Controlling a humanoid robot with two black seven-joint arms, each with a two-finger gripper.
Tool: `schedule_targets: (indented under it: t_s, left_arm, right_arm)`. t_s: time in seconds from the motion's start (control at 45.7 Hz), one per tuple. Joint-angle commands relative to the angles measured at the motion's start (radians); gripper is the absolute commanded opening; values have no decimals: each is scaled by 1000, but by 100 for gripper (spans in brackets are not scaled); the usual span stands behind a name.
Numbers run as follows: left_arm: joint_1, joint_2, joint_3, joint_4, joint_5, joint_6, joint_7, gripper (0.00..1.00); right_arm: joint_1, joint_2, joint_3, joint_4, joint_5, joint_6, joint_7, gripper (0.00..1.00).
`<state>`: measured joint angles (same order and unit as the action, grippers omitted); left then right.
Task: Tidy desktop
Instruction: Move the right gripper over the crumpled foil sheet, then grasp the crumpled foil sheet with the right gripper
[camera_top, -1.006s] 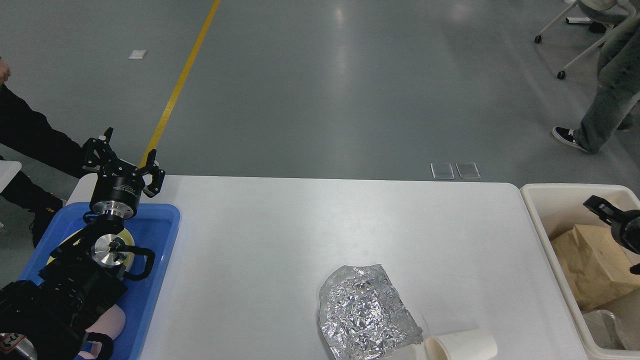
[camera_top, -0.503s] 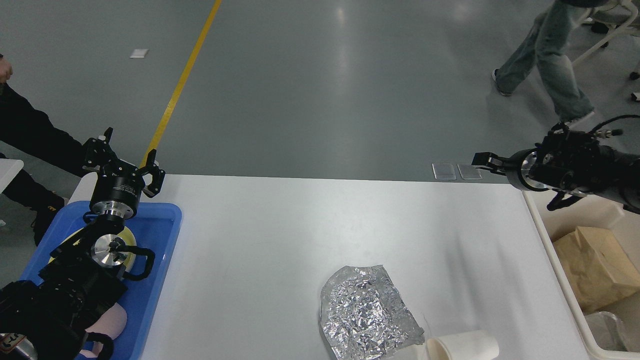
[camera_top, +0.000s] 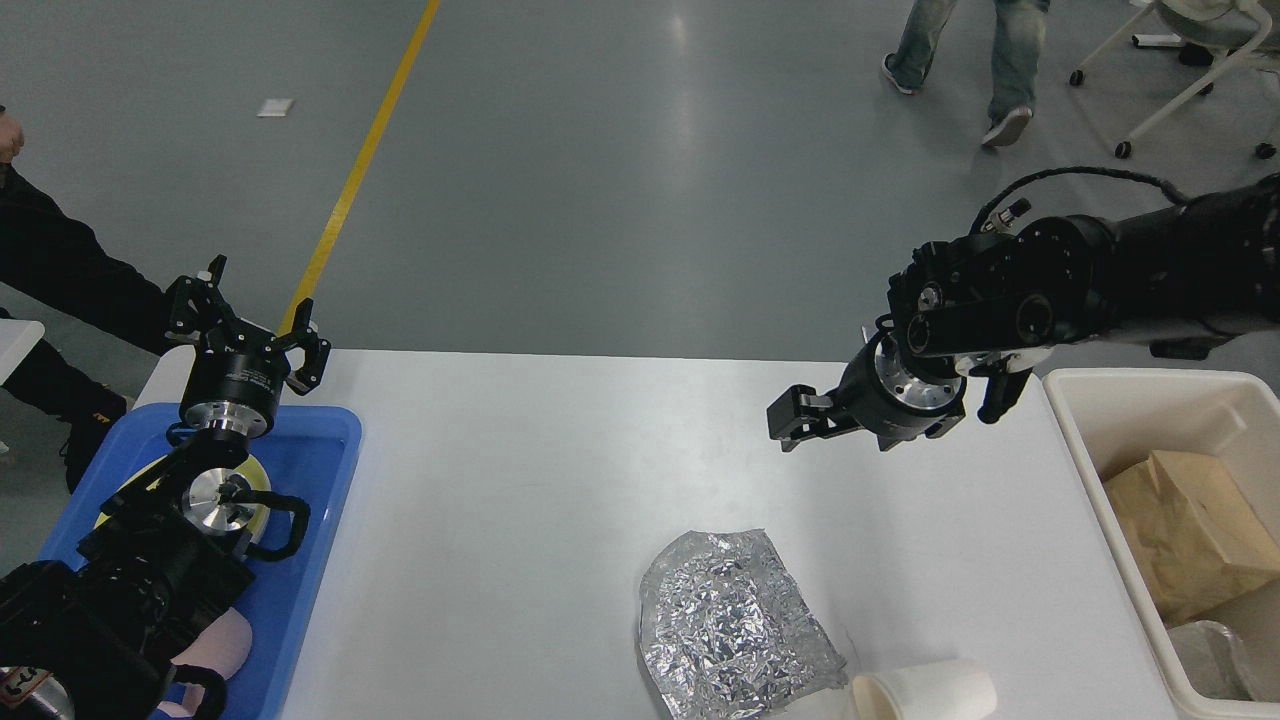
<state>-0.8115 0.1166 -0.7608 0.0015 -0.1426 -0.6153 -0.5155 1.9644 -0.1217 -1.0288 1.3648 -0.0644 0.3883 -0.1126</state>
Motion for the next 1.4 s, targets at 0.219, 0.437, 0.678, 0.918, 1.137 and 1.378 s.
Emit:
schedule_targets:
  t_s: [0.219,0.437,0.678,0.918,1.137,1.378]
  left_arm:
    - [0,0,0,0,0,0,0,96]
    - [0,0,0,0,0,0,0,96]
    - [0,0,0,0,0,0,0,96]
    - [0,0,0,0,0,-1,0,96]
    - [0,0,0,0,0,0,0,96]
    - [0,0,0,0,0,0,0,96]
  right_arm:
    - [50,-4,81,-1,-3,400,-1,100]
    - [-209,33,75,-102,-6,229,-4,100]
    - [-409,91,75,-214,-71,60,-2,100]
    - [-545,105,75,-345,-72,23,-2,100]
    - [-639,152,75,-412,-75,23,-2,99]
    - [-650,157,75,-409,-170,-16,-2,40]
